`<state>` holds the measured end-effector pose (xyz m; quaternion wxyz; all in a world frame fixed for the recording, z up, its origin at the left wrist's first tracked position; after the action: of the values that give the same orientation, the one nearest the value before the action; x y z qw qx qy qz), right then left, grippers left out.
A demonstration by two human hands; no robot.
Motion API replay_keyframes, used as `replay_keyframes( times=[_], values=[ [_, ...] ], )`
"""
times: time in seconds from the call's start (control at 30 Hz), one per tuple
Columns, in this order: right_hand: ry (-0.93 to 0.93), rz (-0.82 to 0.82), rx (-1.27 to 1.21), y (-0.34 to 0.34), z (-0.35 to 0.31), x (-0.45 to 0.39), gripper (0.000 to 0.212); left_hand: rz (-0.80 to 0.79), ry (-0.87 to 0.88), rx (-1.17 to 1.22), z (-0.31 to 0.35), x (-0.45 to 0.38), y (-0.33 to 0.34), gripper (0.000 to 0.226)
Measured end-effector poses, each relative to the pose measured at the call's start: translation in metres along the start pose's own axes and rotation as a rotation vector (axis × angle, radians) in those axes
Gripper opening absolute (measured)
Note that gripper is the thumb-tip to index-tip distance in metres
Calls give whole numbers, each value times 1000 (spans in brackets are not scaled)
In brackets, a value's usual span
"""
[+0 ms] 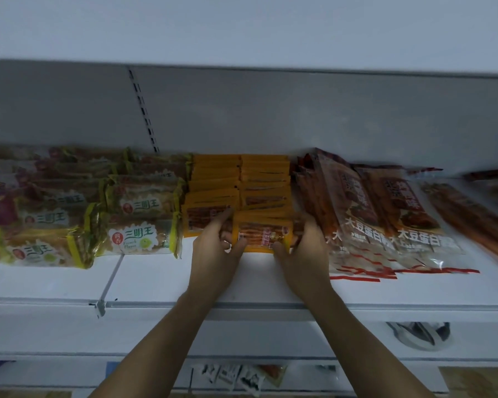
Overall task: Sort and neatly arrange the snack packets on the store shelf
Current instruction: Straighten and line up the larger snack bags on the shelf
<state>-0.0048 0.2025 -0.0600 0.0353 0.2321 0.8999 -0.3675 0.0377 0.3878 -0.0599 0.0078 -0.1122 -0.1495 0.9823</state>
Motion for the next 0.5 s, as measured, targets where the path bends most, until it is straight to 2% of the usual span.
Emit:
replay_keyframes(
  times=[0.07, 0.17, 0.27, 0.37, 0.5],
  values=[
    [15, -3, -88, 1, 1, 1, 51, -7, -18, 43, 1, 1, -4, 60],
    [31, -24, -139, 1, -3, 2, 31, -20, 12, 20, 6, 4, -15, 42],
    [-29, -61, -155, -1, -20, -2, 10, -19, 75, -101, 21, -2, -32, 33],
    [-117, -120, -90, 3, -43, -14, 18, -51, 158, -283, 36, -15, -54, 28],
    [-183, -220, 15, 30, -63, -34, 28, -114, 292, -574, 35, -37, -74, 49]
  ],
)
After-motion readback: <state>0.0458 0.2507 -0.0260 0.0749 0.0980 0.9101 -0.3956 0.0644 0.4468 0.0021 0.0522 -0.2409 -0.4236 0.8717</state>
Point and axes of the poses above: each hand's wrist, its own x-axis away from the middle knuckle, its own y-axis out of the palm, z = x × y, the point moved 4 cm from there along -x, towards the middle knuckle, and after that the axes turned 9 degrees about x, right-handed, at the moved point
